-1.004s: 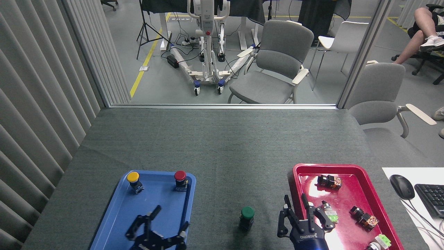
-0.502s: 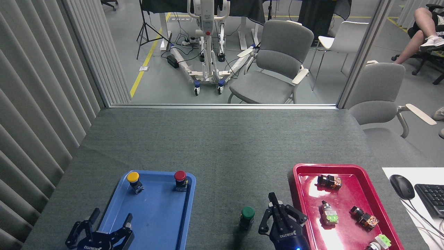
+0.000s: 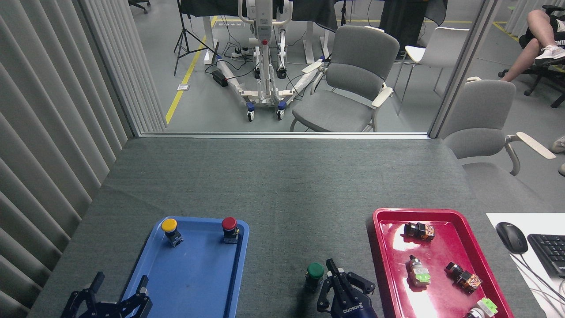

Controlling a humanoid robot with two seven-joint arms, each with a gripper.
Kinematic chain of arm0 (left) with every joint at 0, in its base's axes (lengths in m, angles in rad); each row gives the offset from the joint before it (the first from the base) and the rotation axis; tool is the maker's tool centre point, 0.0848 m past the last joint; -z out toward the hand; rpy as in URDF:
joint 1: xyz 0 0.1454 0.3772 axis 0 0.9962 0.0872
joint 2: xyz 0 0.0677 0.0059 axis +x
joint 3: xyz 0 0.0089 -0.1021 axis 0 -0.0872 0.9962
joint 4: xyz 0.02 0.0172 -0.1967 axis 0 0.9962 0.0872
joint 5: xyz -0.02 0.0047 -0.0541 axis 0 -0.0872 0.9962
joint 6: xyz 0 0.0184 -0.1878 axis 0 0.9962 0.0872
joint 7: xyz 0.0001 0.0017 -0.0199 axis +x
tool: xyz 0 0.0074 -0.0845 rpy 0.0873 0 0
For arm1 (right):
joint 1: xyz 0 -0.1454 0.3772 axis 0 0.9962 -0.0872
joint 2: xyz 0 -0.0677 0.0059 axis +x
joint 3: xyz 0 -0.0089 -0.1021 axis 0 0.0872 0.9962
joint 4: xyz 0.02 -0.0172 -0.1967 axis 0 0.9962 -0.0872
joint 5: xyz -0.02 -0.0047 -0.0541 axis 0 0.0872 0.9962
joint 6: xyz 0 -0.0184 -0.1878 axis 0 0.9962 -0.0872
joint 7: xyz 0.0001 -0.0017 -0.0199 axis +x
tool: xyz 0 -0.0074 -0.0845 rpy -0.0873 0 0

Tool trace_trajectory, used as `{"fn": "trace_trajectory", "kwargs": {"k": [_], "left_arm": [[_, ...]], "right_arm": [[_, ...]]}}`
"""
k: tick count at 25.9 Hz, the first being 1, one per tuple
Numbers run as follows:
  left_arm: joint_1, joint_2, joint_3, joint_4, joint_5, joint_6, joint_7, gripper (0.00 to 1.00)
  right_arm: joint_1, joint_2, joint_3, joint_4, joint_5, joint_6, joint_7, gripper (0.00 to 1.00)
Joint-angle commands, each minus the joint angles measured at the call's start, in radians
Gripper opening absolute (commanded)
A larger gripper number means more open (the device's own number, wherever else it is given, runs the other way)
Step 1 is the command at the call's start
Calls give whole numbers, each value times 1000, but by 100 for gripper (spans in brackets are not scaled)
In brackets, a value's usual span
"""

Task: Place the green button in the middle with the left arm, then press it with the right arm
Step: 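Move the right hand over the green button and press down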

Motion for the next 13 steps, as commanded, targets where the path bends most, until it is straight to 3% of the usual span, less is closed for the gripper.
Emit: {"fn": "trace_trajectory", "kwargs": {"k": [1, 7, 13], "left_arm": [[-3, 7, 1, -2, 2, 13, 4, 99], [-5, 7, 1, 1, 2, 19, 10, 99], [-16, 8, -2, 11, 4, 21, 10, 99]], "right_arm": [[-1, -4, 4, 15, -3, -23, 0, 0], [-20, -4, 6, 97, -1, -24, 0, 0], [-24, -4, 4, 115, -4, -18, -5, 0]]}}
